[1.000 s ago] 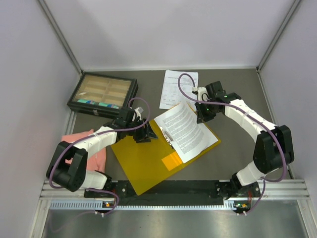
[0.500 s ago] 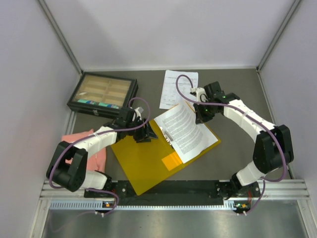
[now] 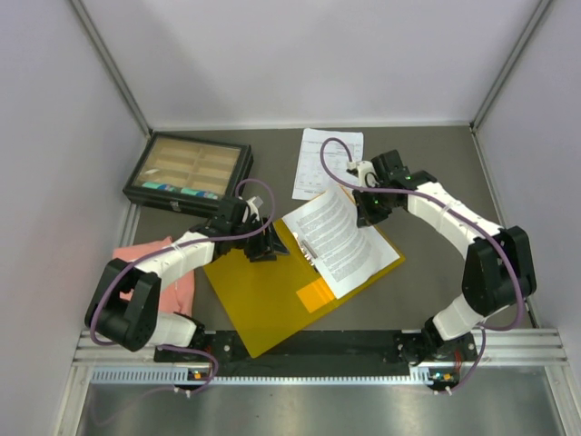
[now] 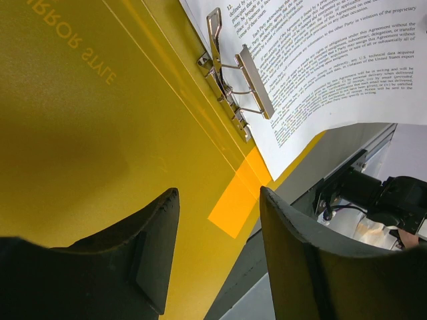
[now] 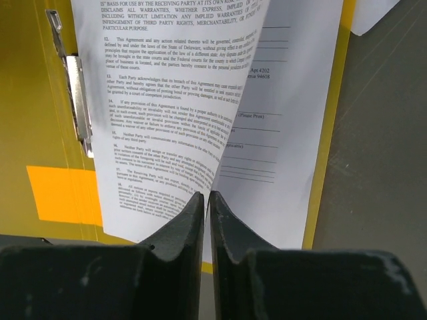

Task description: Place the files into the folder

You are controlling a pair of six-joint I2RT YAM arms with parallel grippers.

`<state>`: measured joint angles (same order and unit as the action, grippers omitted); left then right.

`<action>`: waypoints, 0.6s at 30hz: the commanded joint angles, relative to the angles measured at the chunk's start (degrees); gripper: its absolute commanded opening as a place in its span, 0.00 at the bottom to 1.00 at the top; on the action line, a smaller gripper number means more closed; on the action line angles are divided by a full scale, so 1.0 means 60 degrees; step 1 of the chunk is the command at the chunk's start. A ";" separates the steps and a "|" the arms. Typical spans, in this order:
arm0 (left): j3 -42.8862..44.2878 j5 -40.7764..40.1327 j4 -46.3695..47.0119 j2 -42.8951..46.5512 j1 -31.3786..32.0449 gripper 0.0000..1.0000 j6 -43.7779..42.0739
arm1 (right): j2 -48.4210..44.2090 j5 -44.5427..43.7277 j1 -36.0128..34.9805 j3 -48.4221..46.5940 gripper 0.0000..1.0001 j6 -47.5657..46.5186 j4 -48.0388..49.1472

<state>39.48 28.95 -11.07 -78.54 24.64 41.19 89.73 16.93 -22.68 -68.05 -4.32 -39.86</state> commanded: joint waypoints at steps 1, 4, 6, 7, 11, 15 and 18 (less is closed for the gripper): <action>-0.0048 0.0170 0.0293 0.0170 0.0024 0.56 -0.0112 | 0.0016 -0.0388 -0.0117 -0.0435 0.18 0.0147 0.0212; 0.0025 0.0170 0.0249 0.0258 0.0038 0.56 -0.0126 | -0.0131 -0.1135 -0.0117 -0.0538 0.36 0.0455 0.0095; 0.0157 0.0156 0.0190 0.0317 0.0024 0.56 -0.0127 | -0.0204 -0.1646 -0.0117 -0.0742 0.44 0.0645 -0.0109; 0.0230 0.0156 0.0204 0.0361 0.0024 0.56 -0.0112 | -0.0234 -0.1867 -0.0103 -0.0830 0.46 0.0646 -0.0139; 0.0683 0.0083 0.0861 0.0376 0.0038 0.57 0.0180 | -0.0220 -0.4162 -0.0102 -0.1472 0.62 0.1625 0.0021; 0.1474 -0.0151 0.1769 -0.0150 0.0024 0.57 0.0488 | 0.0585 -0.5213 0.0409 -0.2367 0.75 0.2694 0.0591; 0.2644 -0.0254 0.2240 -0.1262 0.0024 0.57 0.0635 | 0.1330 -0.3956 0.0878 -0.2924 0.75 0.3076 0.1118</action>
<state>46.13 28.75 -7.14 -80.31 24.64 43.38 92.44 -8.03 -20.73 -80.14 7.90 -38.87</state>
